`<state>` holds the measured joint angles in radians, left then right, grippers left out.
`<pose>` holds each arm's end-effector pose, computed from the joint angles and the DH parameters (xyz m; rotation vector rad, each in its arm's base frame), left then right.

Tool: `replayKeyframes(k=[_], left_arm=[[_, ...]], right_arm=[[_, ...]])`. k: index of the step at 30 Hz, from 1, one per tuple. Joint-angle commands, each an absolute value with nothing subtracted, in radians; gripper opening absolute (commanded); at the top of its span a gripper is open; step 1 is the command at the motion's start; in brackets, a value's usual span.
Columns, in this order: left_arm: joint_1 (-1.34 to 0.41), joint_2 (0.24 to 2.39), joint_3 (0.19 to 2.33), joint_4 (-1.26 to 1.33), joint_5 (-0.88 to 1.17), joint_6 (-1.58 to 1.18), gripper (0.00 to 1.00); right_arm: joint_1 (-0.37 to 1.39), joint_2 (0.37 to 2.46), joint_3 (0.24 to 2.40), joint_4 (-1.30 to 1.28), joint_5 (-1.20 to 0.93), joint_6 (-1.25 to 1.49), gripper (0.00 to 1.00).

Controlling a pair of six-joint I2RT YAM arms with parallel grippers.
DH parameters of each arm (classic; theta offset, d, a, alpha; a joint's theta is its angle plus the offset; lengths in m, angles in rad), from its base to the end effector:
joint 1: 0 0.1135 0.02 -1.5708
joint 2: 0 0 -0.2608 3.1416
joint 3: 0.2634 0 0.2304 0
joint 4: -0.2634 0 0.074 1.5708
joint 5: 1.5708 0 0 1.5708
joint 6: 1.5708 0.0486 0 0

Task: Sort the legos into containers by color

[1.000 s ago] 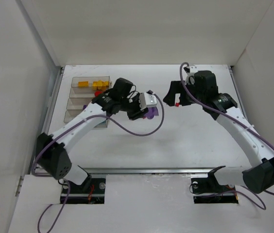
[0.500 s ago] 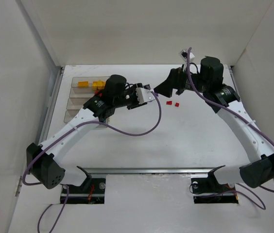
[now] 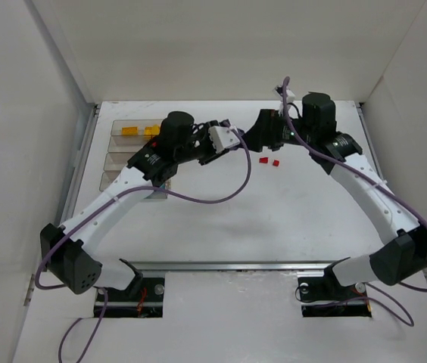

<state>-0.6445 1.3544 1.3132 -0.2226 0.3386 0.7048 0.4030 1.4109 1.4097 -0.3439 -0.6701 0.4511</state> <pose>0.2337 -0.1958 0.3877 1.3171 1.2669 -0.2678 0.2701 0.1480 0.3928 -0.4348 1.9809 1.1980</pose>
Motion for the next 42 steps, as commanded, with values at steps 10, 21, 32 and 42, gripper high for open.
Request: replayKeyframes(k=[10,21,32,42], left_arm=[[-0.640,1.350,1.410,-0.043,0.249,0.411,0.00],[-0.649,1.350,1.453,-0.043,0.265,0.342,0.00],[-0.649,1.341,1.442,-0.052,0.287,0.301,0.00],[-0.658,1.331,1.442,-0.043,0.278,0.291,0.00]], right_arm=[[0.429,1.253,1.315,-0.152,-0.453,0.702,1.00],[0.472,1.311,1.362,-0.095,-0.367,0.712,0.96],[0.491,1.344,1.353,0.015,-0.422,0.761,0.78],[0.502,1.414,1.394,0.081,-0.443,0.799,0.37]])
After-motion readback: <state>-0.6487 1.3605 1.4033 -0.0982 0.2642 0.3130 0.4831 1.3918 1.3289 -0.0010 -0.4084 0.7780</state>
